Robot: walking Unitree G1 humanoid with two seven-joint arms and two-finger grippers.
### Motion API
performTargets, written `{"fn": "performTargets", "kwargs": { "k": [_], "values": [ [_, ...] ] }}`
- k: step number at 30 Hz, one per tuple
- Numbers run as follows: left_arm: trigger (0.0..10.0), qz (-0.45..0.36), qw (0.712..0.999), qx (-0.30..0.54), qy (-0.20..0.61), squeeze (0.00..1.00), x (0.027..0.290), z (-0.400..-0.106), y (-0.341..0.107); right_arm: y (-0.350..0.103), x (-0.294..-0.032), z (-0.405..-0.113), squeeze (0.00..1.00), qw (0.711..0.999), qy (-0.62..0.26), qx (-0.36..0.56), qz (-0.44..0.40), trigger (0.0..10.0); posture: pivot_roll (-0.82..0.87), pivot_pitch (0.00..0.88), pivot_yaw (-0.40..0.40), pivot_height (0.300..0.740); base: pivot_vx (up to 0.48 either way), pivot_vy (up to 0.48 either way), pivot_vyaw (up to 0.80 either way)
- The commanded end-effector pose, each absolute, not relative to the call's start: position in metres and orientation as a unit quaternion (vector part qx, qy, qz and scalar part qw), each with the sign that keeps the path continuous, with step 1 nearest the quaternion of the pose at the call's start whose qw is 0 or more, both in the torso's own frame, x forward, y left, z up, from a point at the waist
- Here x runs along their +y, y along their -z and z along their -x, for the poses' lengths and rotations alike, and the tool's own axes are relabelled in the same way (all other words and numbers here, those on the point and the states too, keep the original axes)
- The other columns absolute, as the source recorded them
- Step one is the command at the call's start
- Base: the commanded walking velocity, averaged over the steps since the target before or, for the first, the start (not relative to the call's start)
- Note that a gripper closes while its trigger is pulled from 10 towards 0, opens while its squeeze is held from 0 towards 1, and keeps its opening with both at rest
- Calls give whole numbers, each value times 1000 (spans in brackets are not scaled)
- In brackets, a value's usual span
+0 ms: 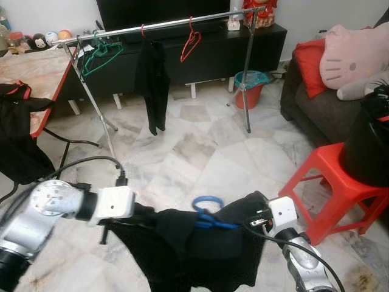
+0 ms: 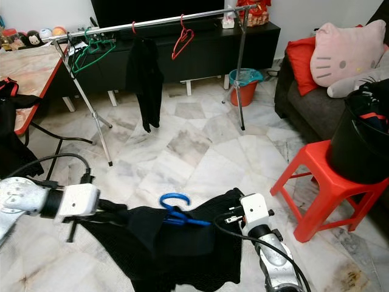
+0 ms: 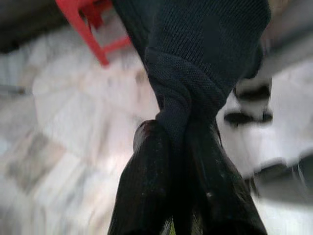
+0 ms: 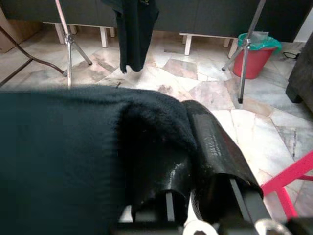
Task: Hang hanger
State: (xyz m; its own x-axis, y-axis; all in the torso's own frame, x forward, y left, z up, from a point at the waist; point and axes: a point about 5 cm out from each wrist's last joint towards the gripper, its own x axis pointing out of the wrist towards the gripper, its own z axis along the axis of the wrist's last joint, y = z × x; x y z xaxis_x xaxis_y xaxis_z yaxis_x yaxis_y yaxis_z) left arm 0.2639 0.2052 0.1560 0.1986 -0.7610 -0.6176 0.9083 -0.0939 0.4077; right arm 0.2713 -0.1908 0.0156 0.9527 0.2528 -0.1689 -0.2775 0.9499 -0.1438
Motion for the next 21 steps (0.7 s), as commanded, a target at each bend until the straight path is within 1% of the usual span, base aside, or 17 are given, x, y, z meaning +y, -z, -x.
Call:
{"fn": "performTargets", "kwargs": {
  "k": [1, 2, 11, 12, 13, 15, 17, 19, 21],
  "values": [
    [10000, -439, 652, 111, 608, 0, 215, -267, -158, -13, -190, -271, 0, 984, -135, 85, 80, 0, -141, 0, 38, 740, 0, 0, 0],
    [10000, -465, 636, 125, 602, 0, 219, -268, -154, -13, -191, -271, 0, 984, -134, 84, 80, 0, -144, 0, 39, 740, 0, 0, 0],
    [10000, -441, 661, 98, 599, 0, 214, -272, -156, -14, -192, -272, 0, 984, -133, 84, 83, 0, -146, 0, 36, 740, 0, 0, 0],
    [10000, -438, 668, 94, 595, 0, 214, -273, -158, -14, -193, -272, 0, 984, -133, 85, 83, 0, -146, 0, 37, 740, 0, 0, 0],
    [10000, -436, 680, 84, 584, 0, 214, -277, -163, -14, -193, -272, 0, 984, -132, 86, 83, 0, -146, 0, 37, 740, 0, 0, 0],
    [10000, -436, 689, 77, 574, 0, 214, -280, -167, -13, -193, -271, 0, 984, -132, 87, 83, 0, -146, 0, 37, 740, 0, 0, 0],
    [10000, -444, 693, 82, 562, 0, 215, -283, -167, -13, -193, -271, 0, 984, -132, 88, 82, 0, -141, 0, 36, 740, 0, 0, 0],
    [10000, -472, 691, 108, 538, 0, 219, -287, -161, -13, -191, -272, 0, 984, -134, 88, 80, 0, -139, 0, 36, 740, 0, 0, 0],
    [10000, -472, 687, 106, 542, 0, 218, -286, -160, -13, -190, -272, 0, 984, -134, 88, 80, 0, -139, 0, 36, 740, 0, 0, 0]
  ]
}}
